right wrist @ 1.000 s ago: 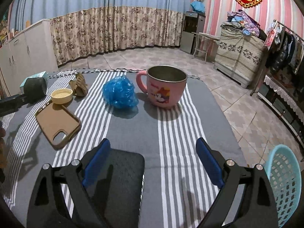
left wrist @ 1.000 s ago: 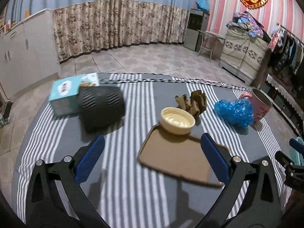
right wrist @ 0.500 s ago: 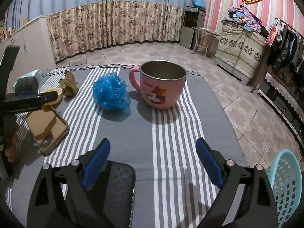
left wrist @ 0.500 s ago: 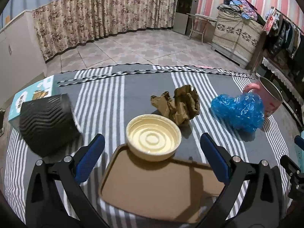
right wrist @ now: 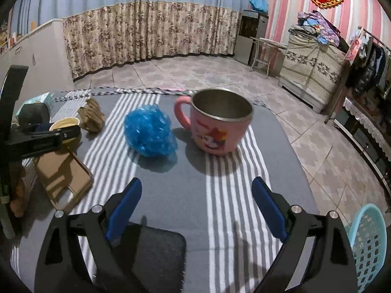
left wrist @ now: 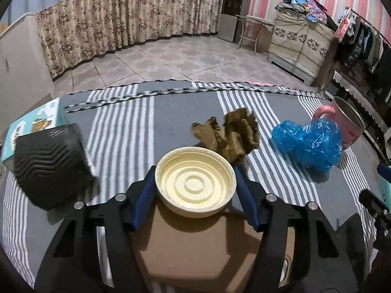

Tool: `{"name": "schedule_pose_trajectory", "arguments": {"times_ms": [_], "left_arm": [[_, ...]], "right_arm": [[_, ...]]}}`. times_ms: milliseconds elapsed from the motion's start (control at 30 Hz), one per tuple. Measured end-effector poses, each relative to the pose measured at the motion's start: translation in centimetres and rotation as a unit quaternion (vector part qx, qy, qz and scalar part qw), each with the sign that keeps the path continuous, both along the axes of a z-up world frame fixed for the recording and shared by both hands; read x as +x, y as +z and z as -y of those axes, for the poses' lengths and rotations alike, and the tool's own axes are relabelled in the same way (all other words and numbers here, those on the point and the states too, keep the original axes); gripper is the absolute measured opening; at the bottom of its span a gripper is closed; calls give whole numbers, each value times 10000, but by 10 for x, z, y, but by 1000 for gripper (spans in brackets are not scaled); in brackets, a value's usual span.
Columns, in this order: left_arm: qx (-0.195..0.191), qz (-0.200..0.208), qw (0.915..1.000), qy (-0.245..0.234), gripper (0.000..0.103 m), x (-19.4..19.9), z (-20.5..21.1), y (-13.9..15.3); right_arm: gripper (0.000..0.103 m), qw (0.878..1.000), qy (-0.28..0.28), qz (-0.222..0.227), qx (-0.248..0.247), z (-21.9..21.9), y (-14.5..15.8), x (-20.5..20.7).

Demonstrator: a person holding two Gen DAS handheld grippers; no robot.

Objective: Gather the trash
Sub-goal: 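Move the left tool back to the mat and grasp the cream bowl, then grasp the blue plastic bag with the right tool while the left holds the bowl, then carry both over the basket while the left tool drops the cream bowl inside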

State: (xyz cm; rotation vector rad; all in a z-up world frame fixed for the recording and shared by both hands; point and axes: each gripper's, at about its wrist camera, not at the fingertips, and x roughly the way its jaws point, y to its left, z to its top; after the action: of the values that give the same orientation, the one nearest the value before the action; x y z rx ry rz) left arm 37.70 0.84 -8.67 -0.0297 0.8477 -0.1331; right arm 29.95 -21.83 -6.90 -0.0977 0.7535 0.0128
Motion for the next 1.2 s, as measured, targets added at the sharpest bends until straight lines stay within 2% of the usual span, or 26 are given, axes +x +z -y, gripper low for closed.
{"name": "schedule_pose_trajectory", "arguments": {"times_ms": [267,367,433,567,667,733,800,1000,1200], "left_arm": [[203,346,9989,226,61,-48,-30,35],[219,404,9980,436,61,-71,-48,38],[208,437,9975,515,61,-80,-57,36],[230,463,9960,732,61,-91,-72,26],[224,469,9956,776,61,-89,-78,23],[286,510,9950,807,61,-88,-79,23],[240,547,9950,806,61,-88,-80,22],[282,587,9946,809,61,-88,-77,23],[257,761,9941,734,61,-97,-64,44]], "right_arm": [[89,9996,274,-34,76,-26,10,35],[88,9994,311,-152,2,-37,4,51],[84,9991,349,-242,-96,-43,-2,62],[70,9979,367,-516,-101,-50,-14,81],[44,9958,483,-778,36,-55,-25,91],[37,9956,536,-766,74,-56,-25,92],[32,9961,625,-615,88,-56,-18,87],[31,9968,739,-194,244,-46,9,49],[31,9973,672,50,308,-11,32,-3]]}}
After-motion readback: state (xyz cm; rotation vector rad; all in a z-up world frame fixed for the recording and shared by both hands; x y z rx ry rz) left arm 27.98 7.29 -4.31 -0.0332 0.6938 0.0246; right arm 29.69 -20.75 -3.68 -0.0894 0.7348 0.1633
